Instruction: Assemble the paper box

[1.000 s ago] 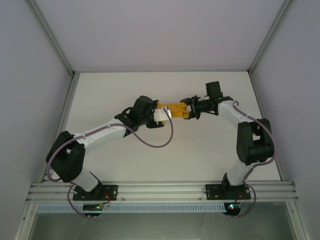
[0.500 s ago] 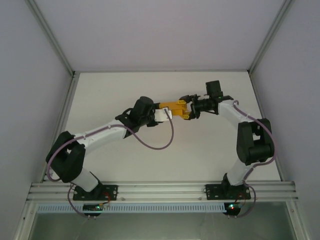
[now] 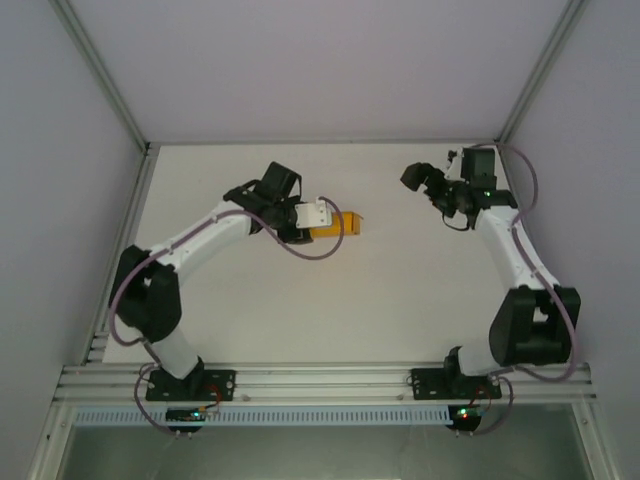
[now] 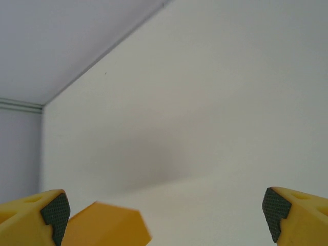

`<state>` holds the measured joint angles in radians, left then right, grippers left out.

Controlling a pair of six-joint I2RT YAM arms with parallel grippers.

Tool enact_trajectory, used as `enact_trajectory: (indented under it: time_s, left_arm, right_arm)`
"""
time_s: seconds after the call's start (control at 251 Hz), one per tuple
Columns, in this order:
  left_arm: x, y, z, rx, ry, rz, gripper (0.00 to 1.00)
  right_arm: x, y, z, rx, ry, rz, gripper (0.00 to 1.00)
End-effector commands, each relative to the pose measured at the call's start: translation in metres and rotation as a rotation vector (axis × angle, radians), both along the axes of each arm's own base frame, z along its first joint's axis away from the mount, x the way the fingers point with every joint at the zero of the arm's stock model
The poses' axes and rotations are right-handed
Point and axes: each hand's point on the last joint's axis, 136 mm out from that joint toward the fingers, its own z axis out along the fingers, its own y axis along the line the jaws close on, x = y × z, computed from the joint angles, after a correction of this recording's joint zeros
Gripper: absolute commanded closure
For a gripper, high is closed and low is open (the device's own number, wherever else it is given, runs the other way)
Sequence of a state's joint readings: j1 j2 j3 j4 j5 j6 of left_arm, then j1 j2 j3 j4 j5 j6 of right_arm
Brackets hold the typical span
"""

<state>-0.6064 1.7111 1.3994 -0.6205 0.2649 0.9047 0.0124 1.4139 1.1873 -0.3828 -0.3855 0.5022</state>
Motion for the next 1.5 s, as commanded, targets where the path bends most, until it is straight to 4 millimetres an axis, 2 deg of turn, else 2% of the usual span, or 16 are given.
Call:
enact_trajectory:
  time_s: [0.0, 0.088, 0.14, 0.355, 0.455, 0.599, 0.702, 0.758, 0.802, 0.842, 1.01, 1.09, 1.277, 1.389, 1.497]
  left_arm:
    - [-0.048, 0.013, -0.024, 0.057, 0.324, -0.088, 0.65]
    - [-0.05, 0.013, -0.03, 0.086, 0.411, -0.096, 0.63]
    - [-0.049, 0.014, -0.038, 0.117, 0.438, -0.093, 0.63]
    - [-0.037, 0.009, -0.054, 0.168, 0.499, -0.061, 0.62]
    - [-0.031, 0.008, -0.06, 0.205, 0.513, -0.024, 0.61]
    - [-0.029, 0.009, -0.07, 0.268, 0.514, 0.015, 0.59]
    - [-0.03, 0.009, -0.075, 0.298, 0.502, 0.024, 0.59]
    - [-0.028, 0.009, -0.076, 0.3, 0.499, 0.036, 0.58]
    - [-0.027, 0.008, -0.076, 0.299, 0.495, 0.047, 0.59]
    - [-0.025, 0.008, -0.077, 0.298, 0.49, 0.055, 0.59]
    - [-0.023, 0.001, -0.071, 0.271, 0.49, 0.066, 0.6]
    - [-0.019, 0.001, -0.072, 0.276, 0.475, 0.078, 0.6]
    - [-0.018, -0.005, -0.07, 0.268, 0.458, 0.078, 0.6]
    - [-0.007, -0.01, -0.07, 0.246, 0.426, 0.128, 0.6]
    - [0.0, -0.014, -0.069, 0.225, 0.422, 0.17, 0.6]
  right_arm:
    - [-0.005, -0.015, -0.002, -0.338, -0.175, 0.127, 0.01]
    - [-0.014, 0.008, 0.001, -0.355, -0.308, 0.298, 0.01]
    - [-0.024, 0.027, -0.004, -0.344, -0.351, 0.422, 0.01]
    - [-0.048, 0.093, -0.033, -0.332, -0.295, 0.75, 0.01]
    - [-0.05, 0.116, -0.05, -0.361, -0.236, 0.811, 0.12]
    - [-0.053, 0.139, -0.069, -0.402, -0.195, 0.852, 0.29]
    - [-0.05, 0.147, -0.072, -0.428, -0.201, 0.84, 0.47]
    - [-0.051, 0.149, -0.071, -0.417, -0.199, 0.849, 0.51]
    - [-0.053, 0.151, -0.071, -0.403, -0.194, 0.851, 0.62]
    - [-0.053, 0.15, -0.07, -0.401, -0.19, 0.852, 0.67]
    - [-0.057, 0.145, -0.078, -0.436, -0.141, 0.84, 0.69]
    - [-0.058, 0.145, -0.081, -0.433, -0.134, 0.841, 0.75]
    - [-0.059, 0.155, -0.082, -0.412, -0.112, 0.846, 0.96]
    - [-0.061, 0.164, -0.078, -0.361, -0.086, 0.779, 1.0]
    - [-0.061, 0.164, -0.078, -0.346, -0.057, 0.587, 1.0]
